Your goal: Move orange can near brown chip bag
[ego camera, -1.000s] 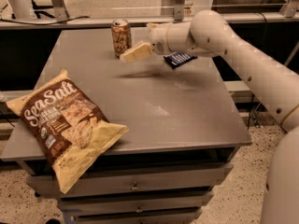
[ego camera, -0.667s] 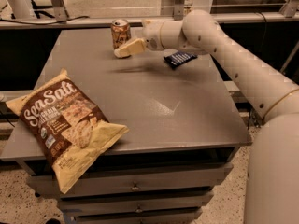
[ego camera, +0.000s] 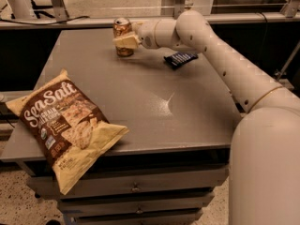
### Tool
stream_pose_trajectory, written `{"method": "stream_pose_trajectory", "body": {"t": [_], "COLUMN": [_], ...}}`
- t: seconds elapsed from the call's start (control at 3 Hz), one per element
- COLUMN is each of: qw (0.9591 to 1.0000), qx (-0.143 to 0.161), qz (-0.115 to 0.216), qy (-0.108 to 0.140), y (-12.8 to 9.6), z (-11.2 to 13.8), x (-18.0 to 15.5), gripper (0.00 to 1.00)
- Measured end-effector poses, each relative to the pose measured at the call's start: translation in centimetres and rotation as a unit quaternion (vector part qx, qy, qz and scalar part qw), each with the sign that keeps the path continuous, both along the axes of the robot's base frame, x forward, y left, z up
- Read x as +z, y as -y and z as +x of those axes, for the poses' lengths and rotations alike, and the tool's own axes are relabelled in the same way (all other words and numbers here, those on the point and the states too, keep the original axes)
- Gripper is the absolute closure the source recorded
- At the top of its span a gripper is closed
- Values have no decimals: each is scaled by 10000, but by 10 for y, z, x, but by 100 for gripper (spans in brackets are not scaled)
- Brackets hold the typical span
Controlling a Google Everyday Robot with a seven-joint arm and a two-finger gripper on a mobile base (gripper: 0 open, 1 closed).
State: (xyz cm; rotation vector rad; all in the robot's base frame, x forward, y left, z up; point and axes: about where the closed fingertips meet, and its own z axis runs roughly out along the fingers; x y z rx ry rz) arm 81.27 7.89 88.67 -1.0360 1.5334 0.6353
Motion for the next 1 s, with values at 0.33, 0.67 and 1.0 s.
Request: {"method": "stream_pose_trajectory", "body": {"t": [0.33, 0.67, 1.0], "qw": [9997, 9986, 9969], "qx": [71, 263, 517], "qz": [44, 130, 251], "qy": [-230, -430, -541], "y": [-7, -13, -14], "z": [-4, -24, -62], "x": [-8, -11, -2], "gripper": [62, 86, 100]}}
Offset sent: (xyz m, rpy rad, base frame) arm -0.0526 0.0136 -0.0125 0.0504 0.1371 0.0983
